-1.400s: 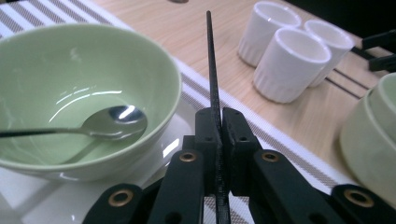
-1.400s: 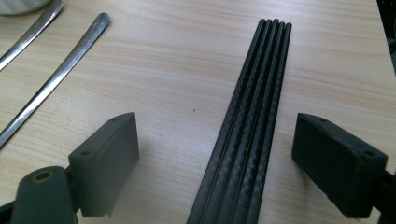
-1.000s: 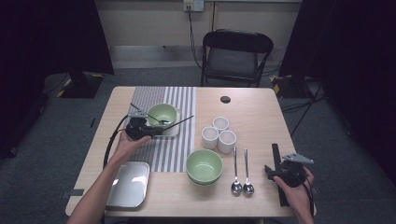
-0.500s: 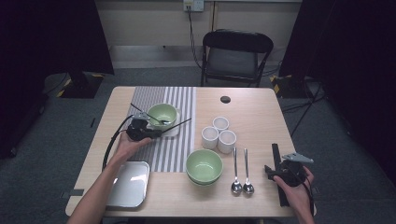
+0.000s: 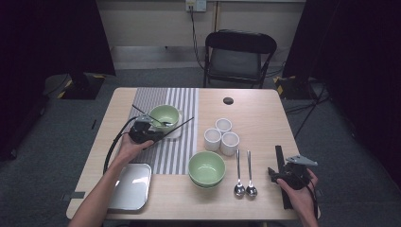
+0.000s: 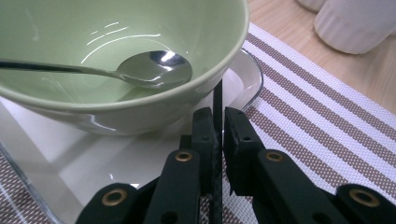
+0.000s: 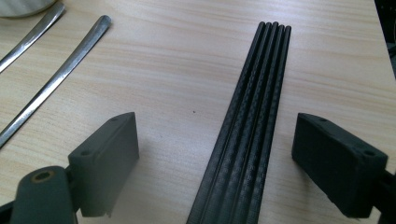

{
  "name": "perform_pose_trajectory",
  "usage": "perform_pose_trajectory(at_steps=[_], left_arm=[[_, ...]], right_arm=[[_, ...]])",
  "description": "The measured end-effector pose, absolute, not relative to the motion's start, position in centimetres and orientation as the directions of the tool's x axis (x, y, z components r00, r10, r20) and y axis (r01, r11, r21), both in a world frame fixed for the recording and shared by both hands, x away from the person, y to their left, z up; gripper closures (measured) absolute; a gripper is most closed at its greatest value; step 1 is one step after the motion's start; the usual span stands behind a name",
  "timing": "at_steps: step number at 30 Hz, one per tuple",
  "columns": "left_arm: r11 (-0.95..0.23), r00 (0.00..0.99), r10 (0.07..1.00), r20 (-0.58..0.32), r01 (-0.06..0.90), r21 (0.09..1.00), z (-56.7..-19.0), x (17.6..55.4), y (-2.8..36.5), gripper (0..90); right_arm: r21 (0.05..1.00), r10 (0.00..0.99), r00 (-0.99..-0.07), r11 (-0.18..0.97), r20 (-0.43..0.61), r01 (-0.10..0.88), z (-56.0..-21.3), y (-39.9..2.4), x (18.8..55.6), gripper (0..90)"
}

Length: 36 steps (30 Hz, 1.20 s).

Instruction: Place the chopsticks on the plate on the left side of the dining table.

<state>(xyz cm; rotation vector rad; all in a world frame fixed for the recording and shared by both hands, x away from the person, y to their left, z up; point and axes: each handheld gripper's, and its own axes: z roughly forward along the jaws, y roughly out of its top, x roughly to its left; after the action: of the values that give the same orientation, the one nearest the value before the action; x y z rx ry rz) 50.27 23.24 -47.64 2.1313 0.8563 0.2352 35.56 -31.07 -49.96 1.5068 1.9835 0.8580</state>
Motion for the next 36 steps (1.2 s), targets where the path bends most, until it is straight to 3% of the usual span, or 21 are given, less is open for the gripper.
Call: perform_pose_trajectory(at_steps=[12,21,34,36], left_arm=[[-0.439,0.743,0.660,-0.110,0.500,0.747,-47.8,50.3,23.2,81.2],[-0.399,0.737,0.655,-0.167,0.525,0.752,-47.4,49.9,23.3,64.4],[-0.328,0.724,0.656,-0.213,0.528,0.783,-45.8,48.6,25.5,47.9],[-0.340,0.736,0.647,-0.199,0.512,0.789,-45.6,48.2,25.8,49.5]], right_arm=[[0.737,0.966,-0.258,0.186,-0.017,0.649,-50.0,-31.0,35.5,13.9],[0.737,0.966,-0.258,0.186,-0.017,0.649,-50.0,-31.0,35.5,13.9],[0.738,0.966,-0.259,0.187,-0.017,0.648,-50.0,-31.1,35.6,13.9],[0.738,0.966,-0.259,0.187,-0.017,0.649,-50.0,-31.1,35.5,13.9]])
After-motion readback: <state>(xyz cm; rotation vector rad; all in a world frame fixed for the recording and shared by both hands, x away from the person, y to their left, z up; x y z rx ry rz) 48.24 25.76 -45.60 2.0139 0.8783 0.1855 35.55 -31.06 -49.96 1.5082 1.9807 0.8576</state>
